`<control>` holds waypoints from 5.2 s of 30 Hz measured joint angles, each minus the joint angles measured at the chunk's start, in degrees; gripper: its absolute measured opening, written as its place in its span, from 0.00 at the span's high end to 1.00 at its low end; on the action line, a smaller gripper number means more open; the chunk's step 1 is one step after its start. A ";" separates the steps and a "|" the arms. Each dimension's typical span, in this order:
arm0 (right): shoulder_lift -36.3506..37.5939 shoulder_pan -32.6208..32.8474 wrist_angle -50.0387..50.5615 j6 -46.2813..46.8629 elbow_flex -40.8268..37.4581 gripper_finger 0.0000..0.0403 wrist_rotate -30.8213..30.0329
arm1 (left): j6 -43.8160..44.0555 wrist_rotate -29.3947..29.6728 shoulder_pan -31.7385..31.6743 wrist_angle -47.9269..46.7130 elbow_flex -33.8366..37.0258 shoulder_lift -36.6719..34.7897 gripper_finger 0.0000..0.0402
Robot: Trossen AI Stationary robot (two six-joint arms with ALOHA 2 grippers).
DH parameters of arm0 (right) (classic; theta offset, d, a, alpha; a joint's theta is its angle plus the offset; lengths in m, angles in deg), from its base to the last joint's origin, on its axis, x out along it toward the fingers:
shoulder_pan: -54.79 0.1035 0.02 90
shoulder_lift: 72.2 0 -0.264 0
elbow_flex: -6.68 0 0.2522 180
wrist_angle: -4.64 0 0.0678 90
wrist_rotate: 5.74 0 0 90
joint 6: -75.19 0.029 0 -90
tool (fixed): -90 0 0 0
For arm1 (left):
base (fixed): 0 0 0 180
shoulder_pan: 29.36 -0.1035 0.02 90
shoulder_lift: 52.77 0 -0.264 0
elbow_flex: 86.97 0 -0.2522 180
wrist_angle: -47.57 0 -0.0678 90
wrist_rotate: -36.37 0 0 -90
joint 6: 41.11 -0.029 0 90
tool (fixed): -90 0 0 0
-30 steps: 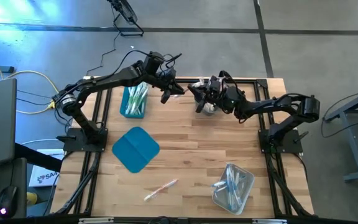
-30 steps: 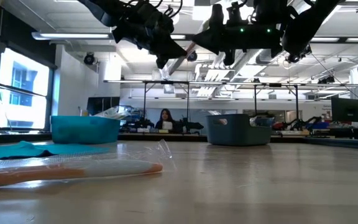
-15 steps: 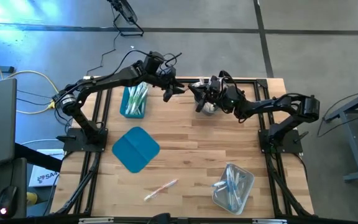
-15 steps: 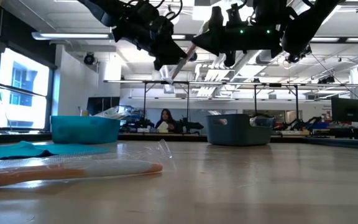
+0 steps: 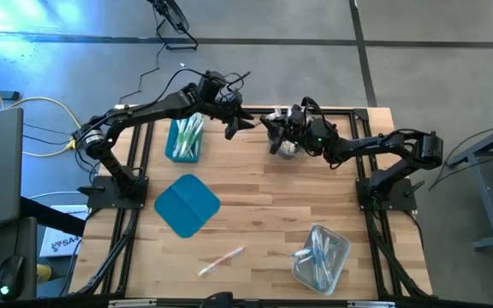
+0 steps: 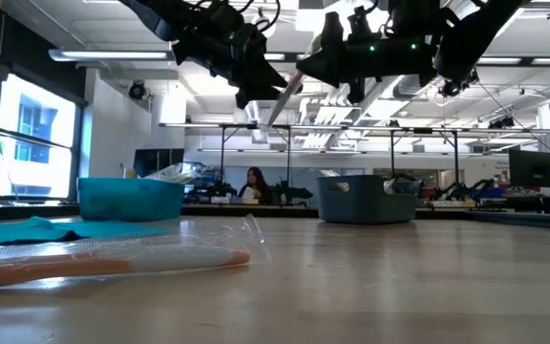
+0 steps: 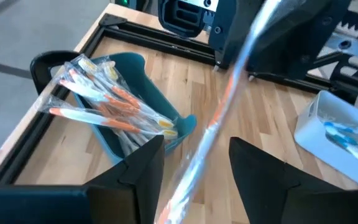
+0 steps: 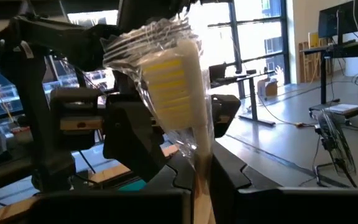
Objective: Pick & Place Toothbrushes
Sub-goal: Put the top orange toothbrush into the dark gray bin, then put the orange toothbrush into the dark gray bin
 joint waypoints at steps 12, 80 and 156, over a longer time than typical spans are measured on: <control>11.60 -0.37 20.17 -3.13 0.00 0.97 -7.01 | -1.90 -2.87 -3.92 4.55 3.92 -2.21 0.56; 10.48 -12.13 46.51 16.90 0.00 0.66 -11.65 | 7.36 -0.28 -8.61 14.85 46.12 -53.37 0.56; 14.86 7.08 42.27 4.54 -0.02 0.73 10.84 | 20.56 26.38 20.06 14.87 46.10 -52.94 0.56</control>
